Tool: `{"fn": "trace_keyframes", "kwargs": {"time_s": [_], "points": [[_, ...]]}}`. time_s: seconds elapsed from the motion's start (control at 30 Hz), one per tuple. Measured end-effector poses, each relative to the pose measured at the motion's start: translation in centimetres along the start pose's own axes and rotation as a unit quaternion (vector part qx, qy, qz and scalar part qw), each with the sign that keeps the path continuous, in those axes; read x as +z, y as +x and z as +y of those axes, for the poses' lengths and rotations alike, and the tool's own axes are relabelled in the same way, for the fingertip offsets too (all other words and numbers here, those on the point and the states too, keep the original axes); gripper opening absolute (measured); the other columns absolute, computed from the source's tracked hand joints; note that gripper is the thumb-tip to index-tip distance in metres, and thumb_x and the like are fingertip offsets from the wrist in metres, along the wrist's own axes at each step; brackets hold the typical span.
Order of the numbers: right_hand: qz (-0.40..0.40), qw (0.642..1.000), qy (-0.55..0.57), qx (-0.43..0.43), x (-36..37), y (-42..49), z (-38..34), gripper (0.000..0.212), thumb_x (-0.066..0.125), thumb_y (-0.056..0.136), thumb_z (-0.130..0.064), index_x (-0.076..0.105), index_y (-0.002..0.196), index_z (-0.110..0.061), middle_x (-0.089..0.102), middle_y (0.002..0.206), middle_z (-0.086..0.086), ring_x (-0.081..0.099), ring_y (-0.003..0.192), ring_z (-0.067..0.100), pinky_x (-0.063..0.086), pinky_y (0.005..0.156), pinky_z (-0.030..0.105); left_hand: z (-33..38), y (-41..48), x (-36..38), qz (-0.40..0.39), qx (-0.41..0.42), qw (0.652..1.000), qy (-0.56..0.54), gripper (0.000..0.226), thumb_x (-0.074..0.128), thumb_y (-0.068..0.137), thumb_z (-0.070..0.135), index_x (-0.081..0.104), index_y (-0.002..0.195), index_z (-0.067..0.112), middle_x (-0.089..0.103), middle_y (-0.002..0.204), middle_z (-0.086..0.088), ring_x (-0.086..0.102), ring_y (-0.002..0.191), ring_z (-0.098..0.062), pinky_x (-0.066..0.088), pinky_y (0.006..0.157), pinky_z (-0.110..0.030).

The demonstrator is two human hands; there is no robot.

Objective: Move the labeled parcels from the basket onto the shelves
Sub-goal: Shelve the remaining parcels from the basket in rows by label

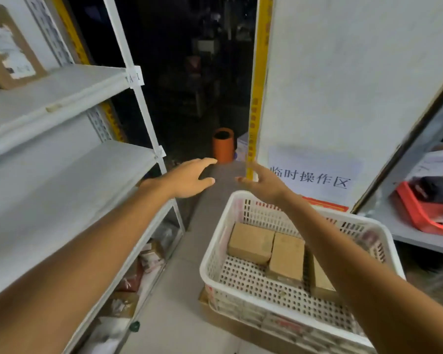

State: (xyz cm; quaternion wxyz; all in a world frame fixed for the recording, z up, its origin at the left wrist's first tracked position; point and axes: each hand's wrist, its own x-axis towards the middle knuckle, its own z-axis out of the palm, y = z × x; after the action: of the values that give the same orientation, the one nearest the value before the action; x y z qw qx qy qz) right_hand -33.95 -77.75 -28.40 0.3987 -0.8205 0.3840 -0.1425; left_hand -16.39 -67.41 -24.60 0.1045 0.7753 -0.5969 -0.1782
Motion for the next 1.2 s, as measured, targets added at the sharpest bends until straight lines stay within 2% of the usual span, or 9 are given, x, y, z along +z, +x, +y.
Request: {"fn": "trace_keyframes", "kwargs": {"time_s": [0.1, 0.33, 0.5, 0.6, 0.67, 0.73, 0.8, 0.97, 1.2], "points": [[-0.001, 0.999, -0.006, 0.048, -1.0, -1.5, 5.3, 0.063, 0.058, 0.094, -0.041, 0.036, 0.147, -0.016, 0.041, 0.149, 0.007, 0.045, 0.132, 0.026, 0.036, 0.098, 0.028, 3.0, 2.2, 4.8, -0.04, 0.026, 0.999, 0.003, 0.057, 0.051, 0.097, 0.032, 0.028, 0.149, 0.025, 0.034, 0.152, -0.003, 0.036, 0.137, -0.023, 0.034, 0.109, -0.036], [-0.004, 0.987, 0.033, 0.154, -0.5, -5.0, 15.2, 0.06, 0.058, 0.094, -0.037, 0.04, 0.145, -0.013, 0.046, 0.145, 0.007, 0.041, 0.134, 0.025, 0.034, 0.106, 0.033, 6.1, 5.6, 13.8, -0.153, 0.052, 0.987, 0.006, 0.058, 0.052, 0.098, 0.025, 0.028, 0.15, 0.014, 0.028, 0.156, -0.007, 0.028, 0.142, -0.022, 0.026, 0.11, -0.029], [0.005, 0.974, 0.078, 0.212, -0.1, -6.1, 19.2, 0.058, 0.06, 0.093, -0.035, 0.042, 0.144, -0.013, 0.042, 0.148, 0.006, 0.037, 0.137, 0.024, 0.03, 0.113, 0.039, 6.0, 8.1, 17.9, -0.203, 0.083, 0.976, -0.011, 0.057, 0.053, 0.095, 0.029, 0.031, 0.148, 0.022, 0.032, 0.155, -0.003, 0.03, 0.142, -0.023, 0.028, 0.116, -0.044], [0.006, 0.962, 0.095, 0.255, 0.1, -6.5, 21.6, 0.059, 0.061, 0.092, -0.038, 0.042, 0.143, -0.015, 0.041, 0.149, 0.006, 0.036, 0.138, 0.024, 0.031, 0.114, 0.04, 6.5, 9.9, 19.8, -0.226, 0.096, 0.969, -0.022, 0.056, 0.052, 0.097, 0.026, 0.031, 0.148, 0.019, 0.031, 0.155, -0.004, 0.028, 0.142, -0.023, 0.024, 0.117, -0.039], [0.006, 0.953, 0.097, 0.288, -0.3, -6.7, 22.9, 0.058, 0.06, 0.093, -0.036, 0.042, 0.143, -0.012, 0.044, 0.145, 0.005, 0.04, 0.135, 0.021, 0.033, 0.107, 0.027, 6.9, 11.6, 21.3, -0.238, 0.101, 0.965, -0.037, 0.054, 0.05, 0.098, 0.024, 0.031, 0.148, 0.017, 0.031, 0.154, -0.004, 0.028, 0.142, -0.022, 0.024, 0.114, -0.033], [0.011, 0.939, 0.097, 0.331, -0.5, -7.0, 24.4, 0.053, 0.057, 0.096, -0.03, 0.042, 0.142, -0.008, 0.049, 0.134, 0.004, 0.045, 0.126, 0.017, 0.033, 0.091, 0.016, 7.4, 13.0, 23.2, -0.267, 0.105, 0.956, -0.066, 0.051, 0.048, 0.099, 0.024, 0.032, 0.147, 0.019, 0.031, 0.154, -0.002, 0.029, 0.141, -0.02, 0.025, 0.111, -0.029], [0.027, 0.928, 0.088, 0.361, -0.5, -7.4, 25.9, 0.054, 0.056, 0.096, -0.033, 0.041, 0.143, -0.011, 0.049, 0.139, 0.009, 0.048, 0.125, 0.023, 0.037, 0.091, 0.022, 8.0, 14.2, 25.4, -0.299, 0.106, 0.945, -0.074, 0.051, 0.047, 0.1, 0.027, 0.031, 0.148, 0.023, 0.03, 0.155, 0.0, 0.033, 0.139, -0.019, 0.029, 0.108, -0.029], [0.021, 0.901, 0.122, 0.417, 0.1, -7.7, 30.4, 0.06, 0.057, 0.095, -0.038, 0.038, 0.146, -0.014, 0.046, 0.144, 0.011, 0.05, 0.118, 0.017, 0.038, 0.089, 0.025, 10.0, 16.5, 30.2, -0.36, 0.07, 0.927, -0.078, 0.05, 0.046, 0.1, 0.034, 0.03, 0.147, 0.026, 0.033, 0.154, 0.0, 0.038, 0.136, -0.021, 0.036, 0.108, -0.036], [0.037, 0.871, 0.175, 0.457, -1.0, -6.0, 40.8, 0.061, 0.061, 0.092, -0.037, 0.038, 0.145, -0.017, 0.042, 0.146, 0.013, 0.047, 0.129, 0.028, 0.041, 0.106, 0.039, 13.1, 20.7, 37.7, -0.343, -0.06, 0.917, -0.196, 0.044, 0.047, 0.1, 0.032, 0.037, 0.142, 0.027, 0.044, 0.145, 0.003, 0.044, 0.129, -0.016, 0.037, 0.103, -0.032]]}}
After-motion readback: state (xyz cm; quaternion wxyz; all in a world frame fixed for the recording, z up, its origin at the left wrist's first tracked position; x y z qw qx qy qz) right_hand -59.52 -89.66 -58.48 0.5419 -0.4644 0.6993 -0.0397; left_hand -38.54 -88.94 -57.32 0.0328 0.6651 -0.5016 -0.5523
